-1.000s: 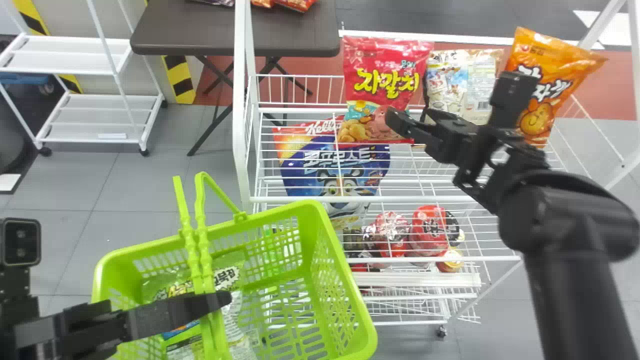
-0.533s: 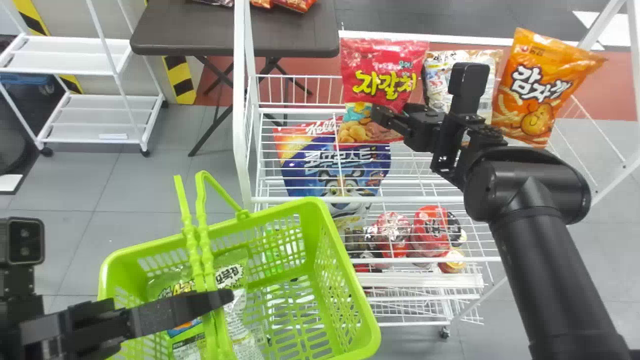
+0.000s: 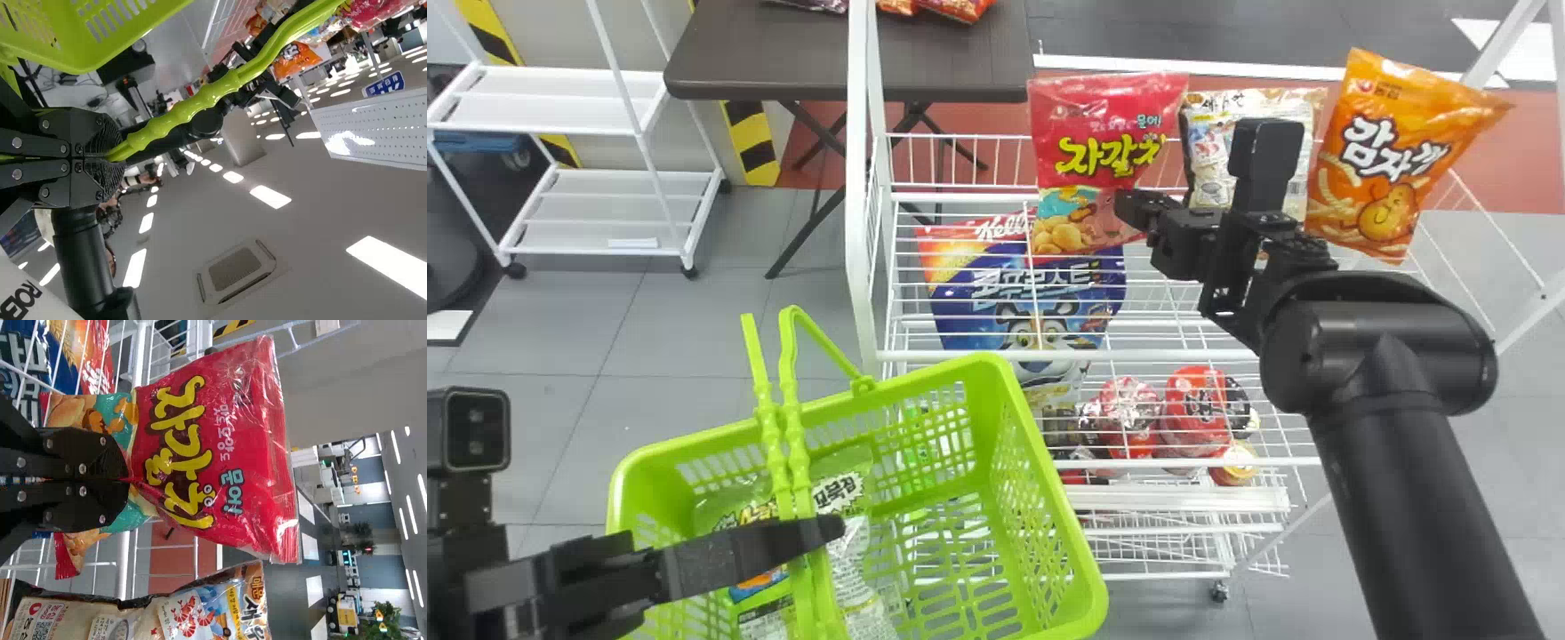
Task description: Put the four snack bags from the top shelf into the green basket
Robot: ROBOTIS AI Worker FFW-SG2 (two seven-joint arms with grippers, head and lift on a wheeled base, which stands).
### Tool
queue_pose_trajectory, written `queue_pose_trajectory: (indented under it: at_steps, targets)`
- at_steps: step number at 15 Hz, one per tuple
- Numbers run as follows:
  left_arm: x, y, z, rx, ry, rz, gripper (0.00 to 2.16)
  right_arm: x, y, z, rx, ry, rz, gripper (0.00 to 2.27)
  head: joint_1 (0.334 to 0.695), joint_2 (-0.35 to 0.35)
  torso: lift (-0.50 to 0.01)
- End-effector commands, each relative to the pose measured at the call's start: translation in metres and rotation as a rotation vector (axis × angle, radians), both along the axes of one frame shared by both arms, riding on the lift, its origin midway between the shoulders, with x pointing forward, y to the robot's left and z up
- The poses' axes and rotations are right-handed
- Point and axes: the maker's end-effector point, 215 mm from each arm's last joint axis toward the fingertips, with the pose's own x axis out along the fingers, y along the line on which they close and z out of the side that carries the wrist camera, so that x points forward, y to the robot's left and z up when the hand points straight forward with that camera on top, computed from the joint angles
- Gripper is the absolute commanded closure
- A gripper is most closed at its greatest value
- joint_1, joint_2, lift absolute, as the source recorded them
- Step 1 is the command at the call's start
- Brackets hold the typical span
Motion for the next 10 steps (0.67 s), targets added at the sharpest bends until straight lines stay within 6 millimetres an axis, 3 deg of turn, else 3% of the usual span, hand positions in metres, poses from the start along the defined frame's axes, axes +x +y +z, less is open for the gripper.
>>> queue_pose_trajectory:
  at_steps: [1,4,8,10]
  targets:
    - [-0.001,0.003,0.002,-0.009,0.000,0.000,2.15,-0.033,0.011,0.018,0.043,0.010,0.028,2.26,0.695,-0.045,-0.003]
    - [0.000,0.003,0.001,-0.010,0.000,0.003,2.15,-0.101,0.037,0.045,0.135,0.051,0.101,2.26,0.695,-0.027,-0.003]
    - [0.002,-0.002,0.003,-0.013,-0.007,-0.006,2.15,-0.188,0.091,0.089,0.204,0.079,0.254,2.26,0.695,0.023,-0.003]
    - [0.002,-0.002,0.003,-0.014,-0.006,-0.007,2.15,-0.229,0.119,0.096,0.243,0.137,0.340,2.26,0.695,0.059,-0.003]
